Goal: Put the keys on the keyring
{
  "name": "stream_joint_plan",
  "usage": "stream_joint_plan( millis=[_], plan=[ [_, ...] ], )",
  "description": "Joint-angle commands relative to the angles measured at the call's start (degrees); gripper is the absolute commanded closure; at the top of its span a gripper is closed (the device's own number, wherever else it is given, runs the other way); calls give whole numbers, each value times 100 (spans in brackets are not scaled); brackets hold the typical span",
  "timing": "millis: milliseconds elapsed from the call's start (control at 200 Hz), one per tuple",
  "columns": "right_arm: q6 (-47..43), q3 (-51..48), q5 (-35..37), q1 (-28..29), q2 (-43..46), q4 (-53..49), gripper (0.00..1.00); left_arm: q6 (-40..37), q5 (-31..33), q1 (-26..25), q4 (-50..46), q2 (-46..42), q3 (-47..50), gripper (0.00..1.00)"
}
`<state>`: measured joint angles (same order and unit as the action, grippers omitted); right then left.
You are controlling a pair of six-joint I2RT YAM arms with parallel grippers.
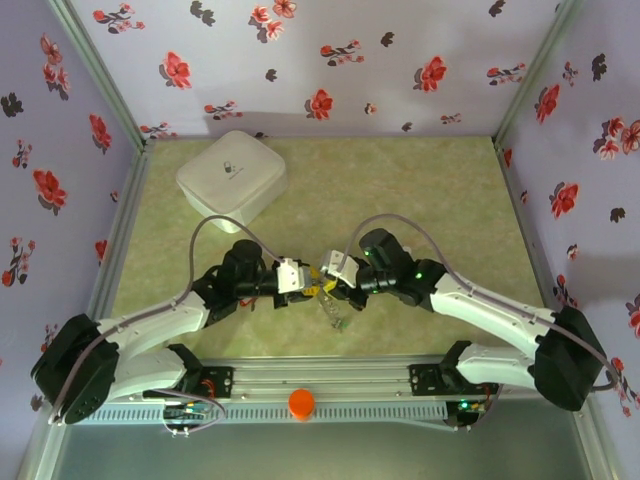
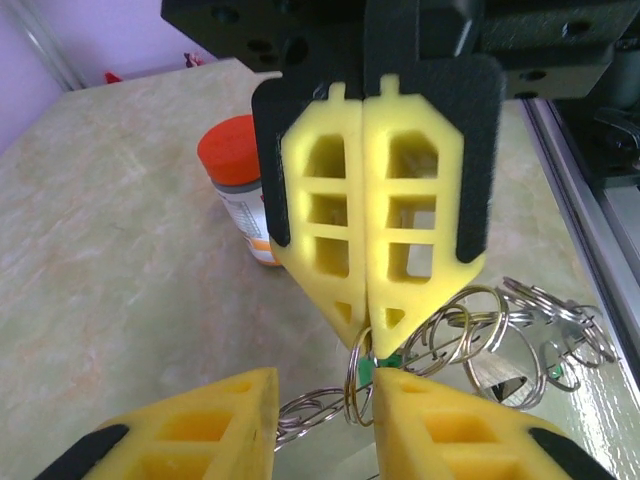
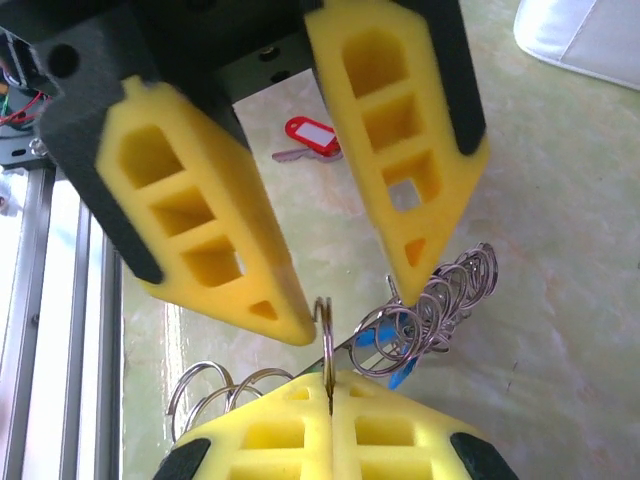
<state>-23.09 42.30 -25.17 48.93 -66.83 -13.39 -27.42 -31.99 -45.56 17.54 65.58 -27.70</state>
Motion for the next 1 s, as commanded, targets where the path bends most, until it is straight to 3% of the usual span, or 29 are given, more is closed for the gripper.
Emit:
stream_joint_plan(
  millis=[0, 125, 350, 425, 485, 585, 720, 995],
  plan=[
    [-309, 377, 203, 127, -102, -323, 100, -108, -136, -55, -198, 91, -168, 71],
    [-371, 478, 234, 189, -164, -333, 100, -131, -183, -49, -268, 123, -219, 76],
    [-422, 585, 415, 258, -263, -539, 100, -110, -211, -41, -259, -21, -171, 95],
    [-259, 371, 365, 188, -110, -252, 87, -6, -210, -32, -105, -112, -65, 100],
    [-61, 111, 118, 41, 69, 90, 81, 133, -211, -27, 114, -158, 40, 100],
    [223, -257, -39, -125, 319, 554, 80, 425, -260, -8, 634, -181, 245, 100],
    [231, -323, -58, -132, 311, 480, 80, 715, -273, 3, 1181, -136, 440, 100],
    [239, -278, -186, -135, 144, 477, 80, 824, -283, 3, 1392, -118, 538, 100]
  ],
)
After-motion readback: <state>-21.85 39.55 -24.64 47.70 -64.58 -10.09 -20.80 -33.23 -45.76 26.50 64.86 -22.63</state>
